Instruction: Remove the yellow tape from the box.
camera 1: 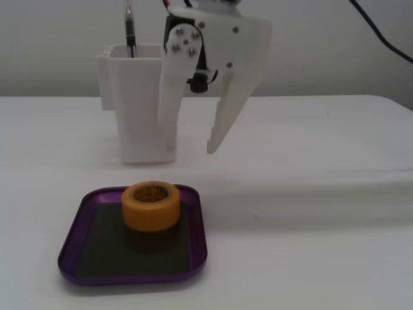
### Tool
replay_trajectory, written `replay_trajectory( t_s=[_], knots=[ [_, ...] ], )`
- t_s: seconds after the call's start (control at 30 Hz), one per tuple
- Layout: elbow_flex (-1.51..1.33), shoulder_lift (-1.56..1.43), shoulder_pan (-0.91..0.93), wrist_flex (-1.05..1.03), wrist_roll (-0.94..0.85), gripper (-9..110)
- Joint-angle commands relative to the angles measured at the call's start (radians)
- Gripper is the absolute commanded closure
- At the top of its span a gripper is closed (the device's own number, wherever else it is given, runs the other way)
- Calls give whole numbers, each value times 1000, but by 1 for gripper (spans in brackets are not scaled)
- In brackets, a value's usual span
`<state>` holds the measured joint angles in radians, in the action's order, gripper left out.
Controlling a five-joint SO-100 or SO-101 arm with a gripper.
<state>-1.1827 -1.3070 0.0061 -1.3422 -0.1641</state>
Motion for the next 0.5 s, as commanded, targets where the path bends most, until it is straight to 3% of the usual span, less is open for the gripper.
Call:
replay_trajectory(
  t_s=[0.0, 0.2, 0.47],
  knots=[
    [52, -135, 6, -97, 37, 90],
    [-161, -584, -2, -66, 114, 90],
    [-940, -1175, 6, 235, 121, 89]
  ],
)
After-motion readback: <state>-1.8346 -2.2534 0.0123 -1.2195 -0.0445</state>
